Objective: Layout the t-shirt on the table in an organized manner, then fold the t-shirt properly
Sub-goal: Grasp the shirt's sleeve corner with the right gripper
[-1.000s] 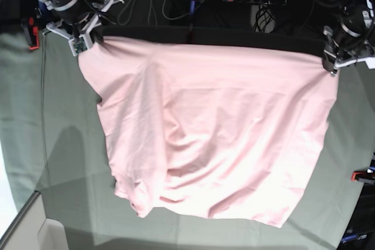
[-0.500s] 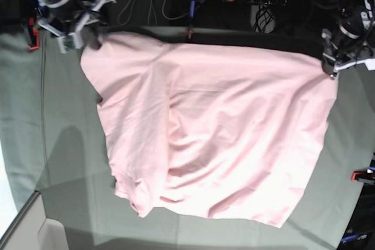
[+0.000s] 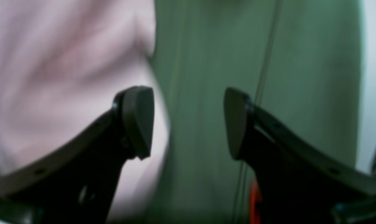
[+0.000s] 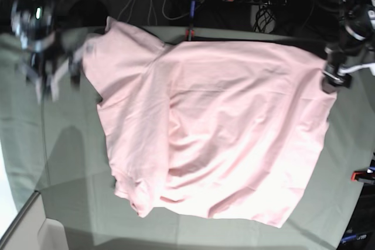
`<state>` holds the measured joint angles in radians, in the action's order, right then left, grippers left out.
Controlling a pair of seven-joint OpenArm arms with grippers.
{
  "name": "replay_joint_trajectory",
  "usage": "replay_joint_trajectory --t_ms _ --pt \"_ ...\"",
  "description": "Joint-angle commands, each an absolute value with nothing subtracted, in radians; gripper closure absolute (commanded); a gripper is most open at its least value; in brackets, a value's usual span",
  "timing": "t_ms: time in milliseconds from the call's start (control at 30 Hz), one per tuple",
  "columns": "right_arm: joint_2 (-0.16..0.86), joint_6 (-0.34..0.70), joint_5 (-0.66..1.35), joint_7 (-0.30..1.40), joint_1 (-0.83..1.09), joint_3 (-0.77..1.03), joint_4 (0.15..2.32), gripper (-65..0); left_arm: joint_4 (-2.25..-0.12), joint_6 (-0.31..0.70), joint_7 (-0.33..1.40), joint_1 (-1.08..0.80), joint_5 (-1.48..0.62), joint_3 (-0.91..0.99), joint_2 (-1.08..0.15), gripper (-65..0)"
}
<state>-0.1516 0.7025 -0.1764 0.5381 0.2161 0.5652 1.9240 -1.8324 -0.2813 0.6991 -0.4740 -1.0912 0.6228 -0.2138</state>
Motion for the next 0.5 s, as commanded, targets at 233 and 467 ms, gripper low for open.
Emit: replay_joint_trajectory --t_ms 233,467 --pt "-0.015 0.698 -0.168 0.751 -0.203 0.532 1.603 -36.4 -1.897 -0.282 0.710 -0.483 -1.106 0.742 -0.222 -55.5" --pt "0.068 0.698 -0.163 0.757 -0.392 0.432 1.248 -36.5 -1.896 -0.282 0.710 -0.483 -1.106 0.769 -0.222 -55.5"
